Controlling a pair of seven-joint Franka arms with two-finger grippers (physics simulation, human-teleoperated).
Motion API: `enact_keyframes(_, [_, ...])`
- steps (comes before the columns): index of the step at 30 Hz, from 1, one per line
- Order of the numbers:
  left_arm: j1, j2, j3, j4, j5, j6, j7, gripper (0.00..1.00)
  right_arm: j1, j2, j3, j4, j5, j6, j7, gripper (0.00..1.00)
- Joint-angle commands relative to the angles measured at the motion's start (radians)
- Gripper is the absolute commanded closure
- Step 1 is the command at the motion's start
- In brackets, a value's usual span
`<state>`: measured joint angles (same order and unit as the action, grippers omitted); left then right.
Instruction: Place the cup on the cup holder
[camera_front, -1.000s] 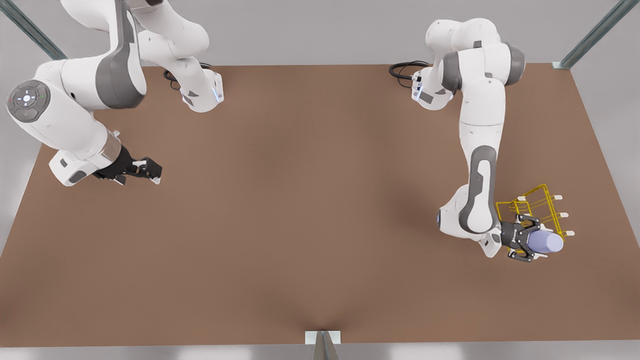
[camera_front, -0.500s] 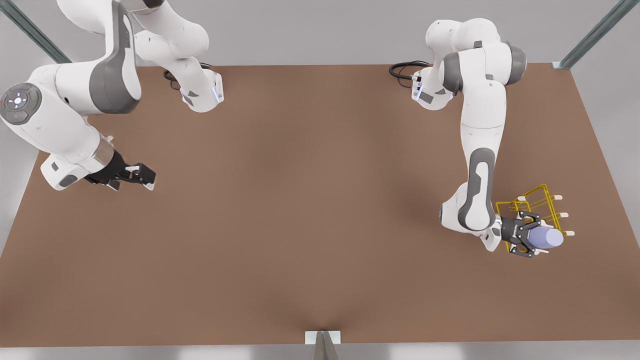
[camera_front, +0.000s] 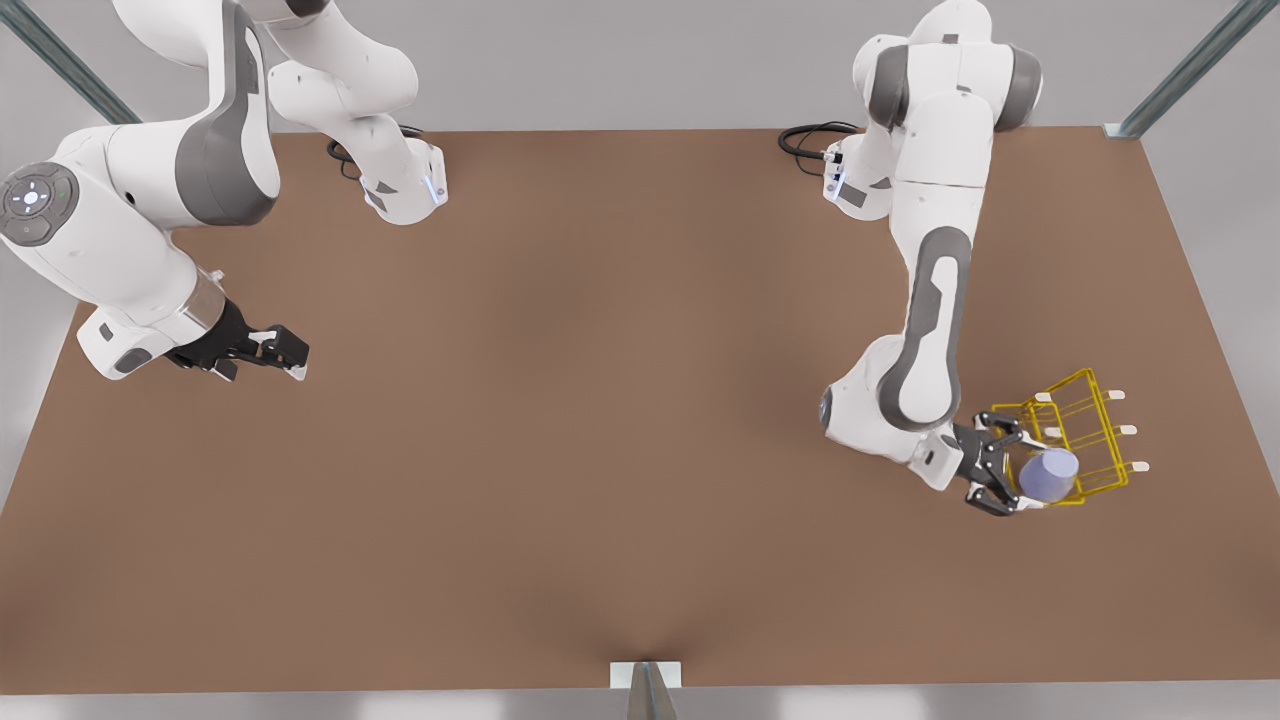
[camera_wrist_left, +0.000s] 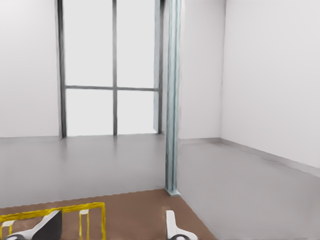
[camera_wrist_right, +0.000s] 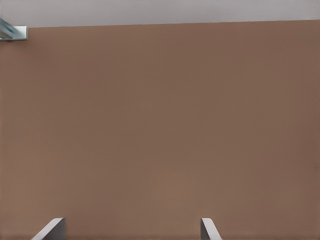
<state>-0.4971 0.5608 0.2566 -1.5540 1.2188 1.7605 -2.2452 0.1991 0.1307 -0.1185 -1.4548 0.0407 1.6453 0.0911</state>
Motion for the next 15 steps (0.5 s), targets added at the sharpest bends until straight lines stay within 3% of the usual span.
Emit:
enact_keyframes(1, [-0.012, -0.093, -0.016, 0.208, -0.752, -0.156, 0.839, 0.00, 0.002, 0.000, 0.000, 0.001, 0.001, -0.001, -0.002, 0.00])
enact_keyframes(3, [0.005, -0.189, -0.013, 0.244, -1.068, -0.251, 1.320, 0.00, 0.000, -0.002, -0.001, 0.001, 0.001, -0.001, -0.005, 0.00])
enact_keyframes(6, [0.068, -0.226, -0.016, 0.285, -1.213, -0.403, 2.124, 0.00, 0.000, -0.002, -0.001, -0.001, 0.001, -0.004, -0.007, 0.00])
enact_keyframes(8, [0.189, -0.326, 0.000, 0.252, -1.409, -0.437, 2.441, 0.00, 0.000, -0.002, -0.001, -0.001, 0.001, -0.004, -0.007, 0.00])
enact_keyframes(12, [0.172, -0.338, -0.002, 0.229, -1.378, -0.274, 2.373, 0.00, 0.000, -0.002, -0.001, -0.001, 0.001, -0.004, -0.007, 0.00])
enact_keyframes(15, [0.166, -0.323, -0.007, 0.232, -1.361, -0.277, 2.376, 0.00, -0.001, -0.002, -0.003, -0.001, 0.001, -0.006, -0.008, 0.00])
